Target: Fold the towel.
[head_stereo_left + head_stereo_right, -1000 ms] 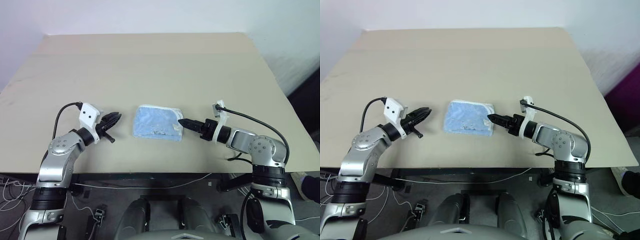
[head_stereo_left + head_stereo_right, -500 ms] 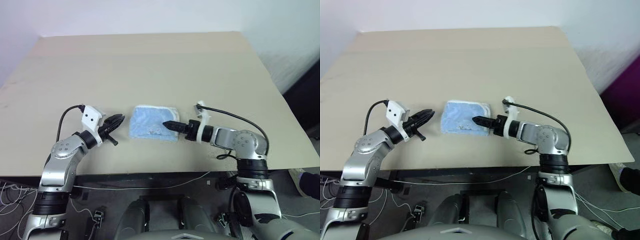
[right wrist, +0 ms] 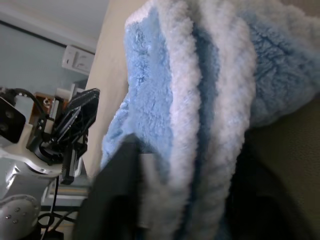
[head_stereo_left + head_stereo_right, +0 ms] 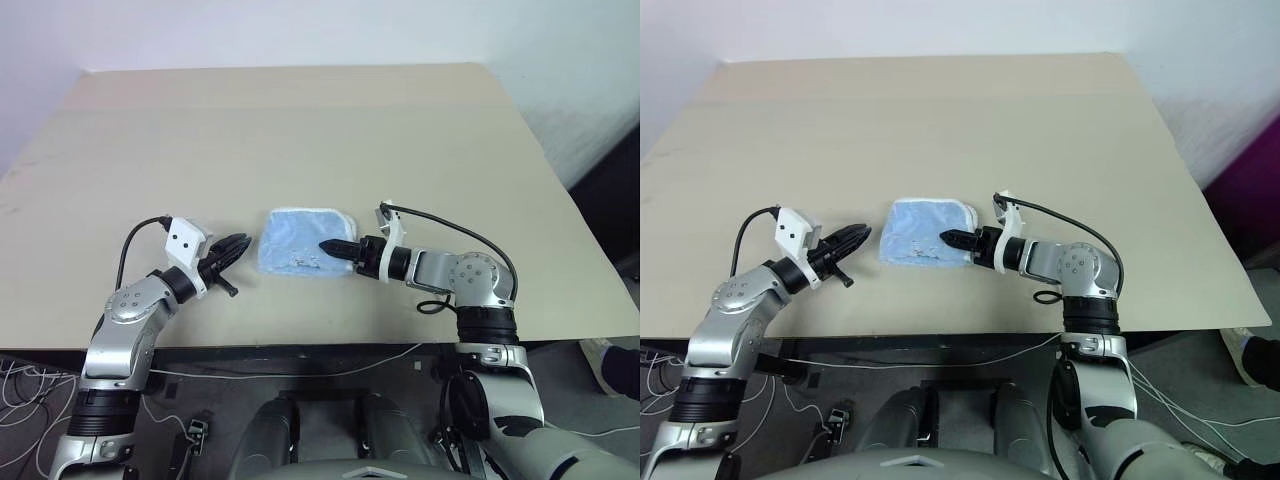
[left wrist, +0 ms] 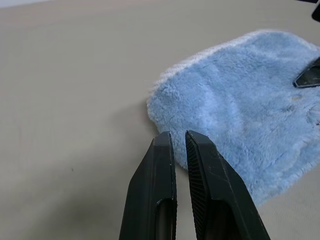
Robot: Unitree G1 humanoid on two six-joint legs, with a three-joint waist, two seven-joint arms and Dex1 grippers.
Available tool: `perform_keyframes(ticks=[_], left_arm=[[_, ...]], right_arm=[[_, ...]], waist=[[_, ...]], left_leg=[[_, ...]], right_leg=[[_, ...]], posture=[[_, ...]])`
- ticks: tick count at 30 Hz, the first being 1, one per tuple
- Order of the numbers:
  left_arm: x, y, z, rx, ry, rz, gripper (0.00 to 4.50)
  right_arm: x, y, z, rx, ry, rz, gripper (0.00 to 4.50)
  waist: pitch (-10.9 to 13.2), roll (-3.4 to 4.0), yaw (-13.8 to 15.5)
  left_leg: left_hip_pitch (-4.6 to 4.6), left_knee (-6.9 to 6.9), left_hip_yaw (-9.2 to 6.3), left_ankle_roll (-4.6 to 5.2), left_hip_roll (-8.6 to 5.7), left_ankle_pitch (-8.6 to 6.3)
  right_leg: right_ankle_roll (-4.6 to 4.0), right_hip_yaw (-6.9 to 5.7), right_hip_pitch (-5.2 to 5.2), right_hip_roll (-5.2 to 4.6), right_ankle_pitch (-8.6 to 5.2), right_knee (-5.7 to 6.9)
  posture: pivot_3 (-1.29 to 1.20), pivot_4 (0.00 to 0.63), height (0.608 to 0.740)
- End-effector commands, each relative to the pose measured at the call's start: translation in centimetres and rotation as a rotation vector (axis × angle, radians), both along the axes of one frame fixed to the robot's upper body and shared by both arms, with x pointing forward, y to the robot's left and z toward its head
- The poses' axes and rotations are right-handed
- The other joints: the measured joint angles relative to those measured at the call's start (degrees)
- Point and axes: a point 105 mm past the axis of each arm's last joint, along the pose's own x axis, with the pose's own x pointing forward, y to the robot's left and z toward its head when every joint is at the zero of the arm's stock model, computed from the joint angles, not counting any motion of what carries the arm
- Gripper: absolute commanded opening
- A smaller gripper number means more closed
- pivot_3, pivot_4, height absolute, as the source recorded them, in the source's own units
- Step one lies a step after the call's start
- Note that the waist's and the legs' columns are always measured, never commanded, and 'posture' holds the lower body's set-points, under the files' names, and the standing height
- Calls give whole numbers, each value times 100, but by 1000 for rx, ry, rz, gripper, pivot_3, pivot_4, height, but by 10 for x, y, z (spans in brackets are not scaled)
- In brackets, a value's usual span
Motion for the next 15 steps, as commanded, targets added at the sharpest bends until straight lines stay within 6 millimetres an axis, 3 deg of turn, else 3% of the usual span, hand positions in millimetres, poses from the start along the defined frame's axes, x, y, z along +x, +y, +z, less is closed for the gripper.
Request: perform_keyframes(ticks=[1,3,9,11,15], left_arm=[[-1,-3,15,-1,-60,-18,472],[-1,-5,15,-1,-58,-25,472],[-1,-12,12,-4,-49,-55,472],[0,-14,12,-7,-47,-62,472],[3,-20,11,-15,-42,-85,472]], right_arm=[[1,-1,16,72,-33,-18,733],[0,-4,19,85,-40,-33,87],[3,-24,46,165,-136,-139,19],[7,-41,56,180,-171,-215,19],[18,-110,76,193,-224,-499,19]], waist=[[0,0,1],[0,0,1],[0,0,11],[0,0,18],[0,0,56]], left_leg=[[-1,0,0,0,0,0],[-1,1,0,0,-1,0],[-3,3,0,0,-1,0],[-4,3,0,0,-2,0],[-6,8,-1,1,-4,0]], right_leg=[[0,0,0,0,0,0],[0,0,0,1,0,0],[0,-1,0,1,0,1],[1,-1,0,1,0,1],[1,-3,2,0,0,1]], posture=[[0,150,740],[0,150,740],[0,150,740],[0,150,740],[0,150,740]])
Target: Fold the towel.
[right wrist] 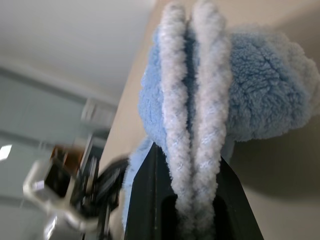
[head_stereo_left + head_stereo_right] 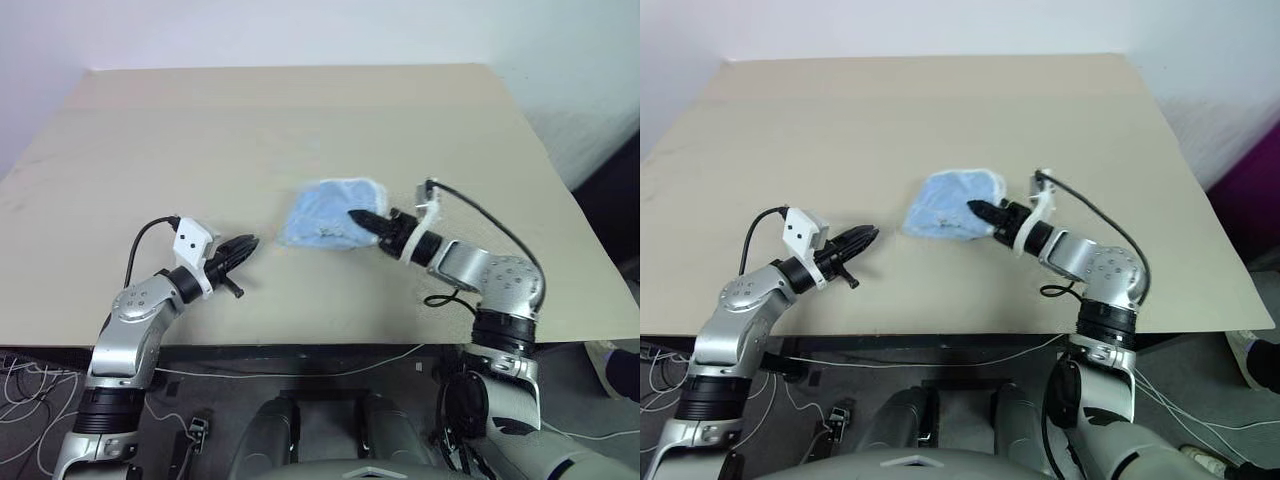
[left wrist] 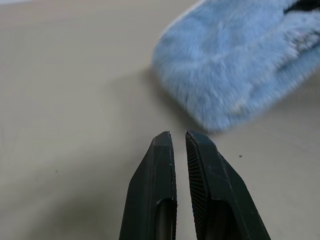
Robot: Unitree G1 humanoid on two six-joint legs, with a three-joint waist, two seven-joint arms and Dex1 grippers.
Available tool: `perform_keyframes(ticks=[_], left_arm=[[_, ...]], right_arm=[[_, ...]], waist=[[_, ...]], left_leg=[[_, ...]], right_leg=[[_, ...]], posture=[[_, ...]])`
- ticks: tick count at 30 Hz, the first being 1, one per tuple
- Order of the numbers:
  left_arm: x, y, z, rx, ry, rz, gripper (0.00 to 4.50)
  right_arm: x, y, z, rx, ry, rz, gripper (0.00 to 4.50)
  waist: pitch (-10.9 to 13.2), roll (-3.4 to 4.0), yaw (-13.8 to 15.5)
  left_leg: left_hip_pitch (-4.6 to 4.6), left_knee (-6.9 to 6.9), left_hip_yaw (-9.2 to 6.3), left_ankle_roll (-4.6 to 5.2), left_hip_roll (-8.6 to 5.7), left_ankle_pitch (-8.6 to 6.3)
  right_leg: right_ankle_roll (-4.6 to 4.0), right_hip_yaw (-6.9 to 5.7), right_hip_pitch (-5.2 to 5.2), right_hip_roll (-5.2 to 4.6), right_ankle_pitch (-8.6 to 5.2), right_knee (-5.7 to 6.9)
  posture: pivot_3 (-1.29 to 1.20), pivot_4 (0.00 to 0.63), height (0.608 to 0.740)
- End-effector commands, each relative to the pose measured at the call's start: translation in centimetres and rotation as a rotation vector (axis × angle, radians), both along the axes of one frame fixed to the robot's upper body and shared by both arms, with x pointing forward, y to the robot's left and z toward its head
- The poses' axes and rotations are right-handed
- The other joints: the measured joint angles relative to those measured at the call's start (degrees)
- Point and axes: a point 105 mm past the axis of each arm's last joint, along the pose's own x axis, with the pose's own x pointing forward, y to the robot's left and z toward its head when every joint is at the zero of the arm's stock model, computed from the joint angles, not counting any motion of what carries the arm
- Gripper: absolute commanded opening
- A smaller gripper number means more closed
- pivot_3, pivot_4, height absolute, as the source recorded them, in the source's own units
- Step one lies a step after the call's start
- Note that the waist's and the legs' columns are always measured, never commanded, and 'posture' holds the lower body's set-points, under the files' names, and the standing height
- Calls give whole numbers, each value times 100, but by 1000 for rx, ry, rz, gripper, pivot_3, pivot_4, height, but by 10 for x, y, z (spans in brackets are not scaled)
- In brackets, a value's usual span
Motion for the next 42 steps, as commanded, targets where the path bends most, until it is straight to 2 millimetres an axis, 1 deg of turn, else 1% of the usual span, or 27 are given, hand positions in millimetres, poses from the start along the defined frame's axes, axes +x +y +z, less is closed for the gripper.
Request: perform_keyframes(ticks=[1,4,6,7,8,10,15,21,22,24,29,33,34,36,38,40,42], left_arm=[[1,-10,7,-9,-31,-44,472],[3,-18,5,-15,-22,-74,472],[5,-24,4,-25,-19,-96,472],[6,-28,4,-29,-18,-108,472],[7,-31,4,-32,-16,-120,472],[9,-37,3,-35,-12,-142,472],[12,-48,2,-42,-9,-180,472],[13,-54,0,-42,-9,-200,472],[13,-54,0,-43,-9,-201,472],[13,-54,0,-44,-9,-202,472],[11,-54,-3,-51,0,-203,472],[12,-54,-4,-53,7,-204,472],[12,-54,-4,-53,8,-204,472],[14,-53,-4,-54,9,-199,472],[15,-51,-4,-55,9,-194,472],[19,-48,-3,-55,2,-160,472],[26,-42,-3,-37,-23,-87,472]], right_arm=[[5,-68,32,23,-90,-280,19],[4,-119,35,0,-62,-508,19],[-4,-157,28,-3,5,-685,19],[-9,-172,22,-6,47,-756,19],[-14,-182,16,-14,81,-805,19],[-24,-189,4,-43,154,-851,19],[-41,-194,-17,-85,266,-907,19],[-47,-199,-23,-63,301,-949,19],[-48,-199,-23,-56,303,-954,620],[-49,-200,-22,-49,302,-954,1242],[-52,-205,-17,-45,286,-990,3016],[-54,-217,-9,-36,254,-1081,4402],[-55,-219,-7,-42,244,-1095,4461],[-57,-227,8,-139,157,-1141,4461],[-56,-229,19,-214,82,-1155,4461],[-50,-220,37,-372,-39,-1116,4461],[-39,-199,54,-554,-194,-1023,4461]], waist=[[0,0,6],[0,0,-10],[0,0,-14],[0,0,-15],[0,0,-15],[0,0,-18],[-5,9,-45],[-5,10,-17],[-5,10,-13],[-5,10,-13],[-5,11,-16],[-6,11,-16],[-6,12,-16],[-6,12,-10],[-5,13,-11],[-6,14,-20],[-7,16,-34]], left_leg=[[-1,1,0,1,-3,0],[-1,2,1,1,-3,0],[-1,2,1,2,1,0],[-1,2,1,2,3,0],[-1,2,2,2,3,0],[-1,2,5,2,3,0],[0,3,13,4,6,1],[0,19,12,7,6,0],[0,24,12,8,6,-1],[0,34,8,13,7,-4],[1,42,6,17,7,-6],[1,43,6,17,7,-6],[1,43,6,17,7,-6],[1,44,6,18,7,-7],[1,45,7,20,6,-8],[1,46,7,20,7,-8],[3,46,7,20,7,-8]], right_leg=[[0,0,2,-2,0,-1],[0,0,1,0,0,0],[0,1,1,4,0,2],[0,1,1,5,0,3],[0,1,1,6,0,2],[0,3,2,6,0,2],[0,10,1,9,0,6],[1,9,8,13,0,8],[1,8,11,13,0,8],[1,4,18,13,0,8],[1,2,25,14,-1,8],[1,2,25,14,-1,8],[1,2,25,14,-1,8],[1,1,26,14,-1,8],[2,1,27,15,-1,7],[2,1,27,16,-1,8],[2,2,27,17,-1,8]], posture=[[0,150,740],[0,150,740],[0,150,740],[0,150,740],[0,150,740],[0,150,740],[0,150,740],[0,150,740],[0,150,740],[0,150,740],[0,150,740],[0,150,740],[0,150,740],[0,150,740],[0,150,740],[0,150,740],[0,150,740]])
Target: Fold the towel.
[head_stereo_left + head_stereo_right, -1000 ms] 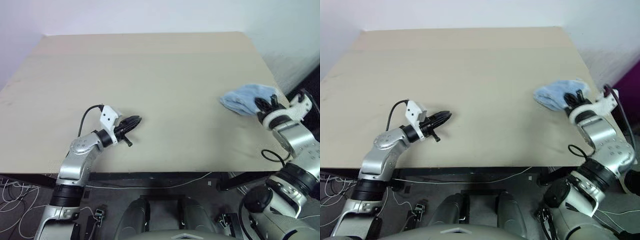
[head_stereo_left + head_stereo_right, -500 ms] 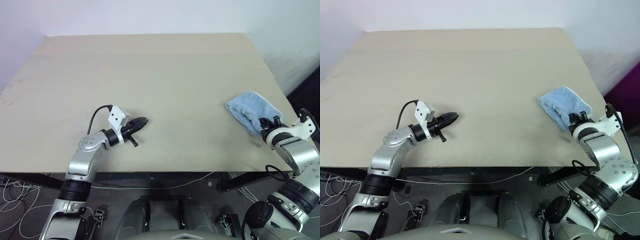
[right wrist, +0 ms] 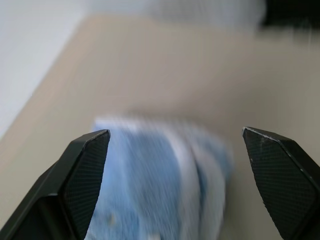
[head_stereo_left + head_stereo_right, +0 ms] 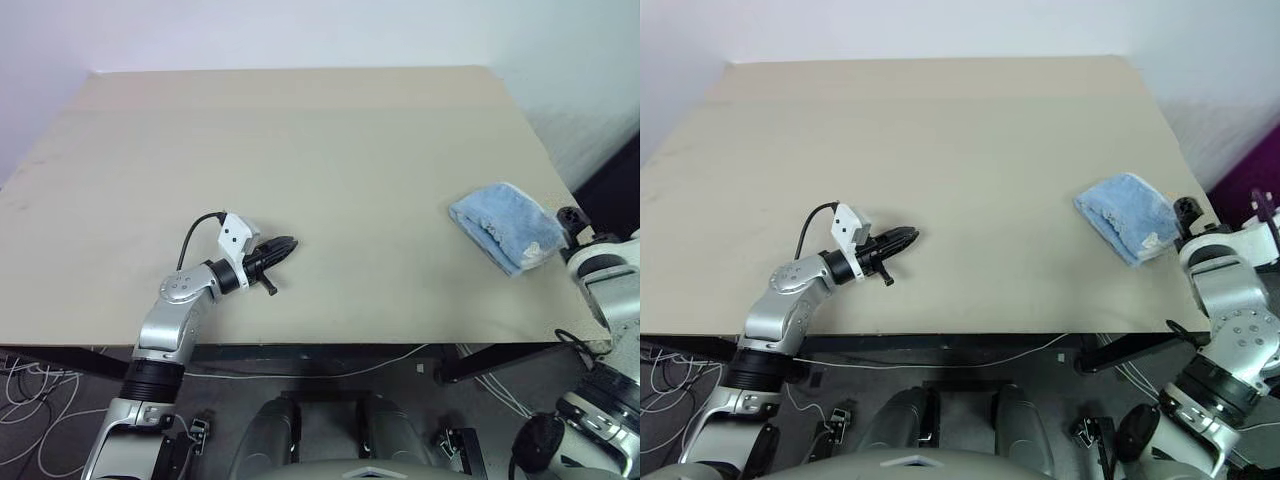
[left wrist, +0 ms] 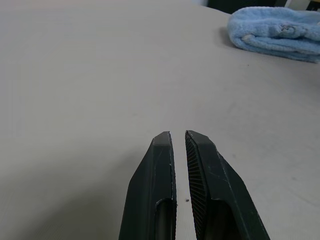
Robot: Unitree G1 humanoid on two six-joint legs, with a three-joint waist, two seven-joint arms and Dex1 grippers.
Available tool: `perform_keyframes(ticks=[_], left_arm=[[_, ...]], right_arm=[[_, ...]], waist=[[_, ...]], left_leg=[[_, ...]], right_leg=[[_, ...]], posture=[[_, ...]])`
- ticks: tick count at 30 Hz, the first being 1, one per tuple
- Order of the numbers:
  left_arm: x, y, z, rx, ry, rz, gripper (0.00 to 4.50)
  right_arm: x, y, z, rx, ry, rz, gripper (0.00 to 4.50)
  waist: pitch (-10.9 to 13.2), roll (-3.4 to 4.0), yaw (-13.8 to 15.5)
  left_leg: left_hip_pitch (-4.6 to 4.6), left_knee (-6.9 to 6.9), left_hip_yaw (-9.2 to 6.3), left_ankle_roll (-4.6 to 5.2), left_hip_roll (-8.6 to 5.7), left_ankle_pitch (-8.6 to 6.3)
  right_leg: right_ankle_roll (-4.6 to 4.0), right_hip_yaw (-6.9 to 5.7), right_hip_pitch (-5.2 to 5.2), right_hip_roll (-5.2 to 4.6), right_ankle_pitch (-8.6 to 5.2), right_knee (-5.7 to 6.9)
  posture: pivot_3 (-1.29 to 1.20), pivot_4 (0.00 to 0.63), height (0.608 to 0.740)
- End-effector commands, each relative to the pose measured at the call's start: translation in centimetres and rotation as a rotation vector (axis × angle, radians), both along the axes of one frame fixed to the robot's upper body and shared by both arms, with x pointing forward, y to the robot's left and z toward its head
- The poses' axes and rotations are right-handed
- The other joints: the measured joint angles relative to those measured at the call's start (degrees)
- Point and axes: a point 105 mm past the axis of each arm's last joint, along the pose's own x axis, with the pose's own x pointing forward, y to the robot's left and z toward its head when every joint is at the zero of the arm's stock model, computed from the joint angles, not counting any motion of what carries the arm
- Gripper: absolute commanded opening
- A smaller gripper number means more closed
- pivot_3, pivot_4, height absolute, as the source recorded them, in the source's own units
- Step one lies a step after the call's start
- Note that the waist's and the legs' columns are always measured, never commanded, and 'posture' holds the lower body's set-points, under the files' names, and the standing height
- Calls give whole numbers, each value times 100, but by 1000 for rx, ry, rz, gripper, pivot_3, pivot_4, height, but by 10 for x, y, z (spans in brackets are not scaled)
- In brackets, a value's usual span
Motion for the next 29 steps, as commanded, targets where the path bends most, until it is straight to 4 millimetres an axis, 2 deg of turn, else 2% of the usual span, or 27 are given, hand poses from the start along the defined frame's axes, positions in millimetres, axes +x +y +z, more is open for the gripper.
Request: perform_keyframes(ticks=[1,3,5,7,9,11,17,23,29], left_arm=[[13,9,13,14,-86,97,472],[17,16,15,7,-92,146,472],[20,21,18,7,-103,186,472],[21,26,20,6,-108,202,472],[18,33,20,7,-115,232,472],[14,42,20,9,-117,250,472],[7,63,22,16,-123,326,472],[9,87,31,-3,-164,479,472],[11,103,39,17,-184,522,472]], right_arm=[[14,34,41,-334,-96,156,4461],[24,61,48,-493,-119,274,4461],[33,97,50,-616,-153,438,4461],[36,119,48,-675,-172,529,4461],[40,158,37,-727,-209,707,4461],[45,184,30,-749,-234,804,4461],[60,211,18,-797,-256,929,4461],[65,220,-12,-796,-208,1015,4461],[68,224,-23,-780,-210,1017,4461]], waist=[[-1,1,-22],[-1,0,-21],[-1,-1,-20],[0,-1,-8],[0,-1,10],[1,-3,8],[2,-6,48],[2,-6,17],[2,-6,12]], left_leg=[[2,0,1,0,0,0],[4,0,-1,0,6,0],[6,2,-1,0,6,0],[6,5,0,1,5,-1],[6,6,-2,1,5,-1],[6,8,-3,1,4,-1],[5,10,-12,0,-4,-1],[6,8,-18,-1,-3,-1],[5,7,-17,-1,-3,-1]], right_leg=[[0,1,0,2,0,0],[0,-1,3,7,0,0],[0,-1,4,7,0,-1],[0,0,6,5,0,-1],[0,-1,6,3,0,-1],[0,-2,8,2,0,-2],[0,-9,10,-9,0,-4],[0,-13,11,-9,0,-6],[0,-12,7,-8,0,-5]], posture=[[0,150,740],[0,150,740],[0,150,740],[0,150,740],[0,150,740],[0,150,740],[0,150,740],[0,150,740],[0,150,740]])
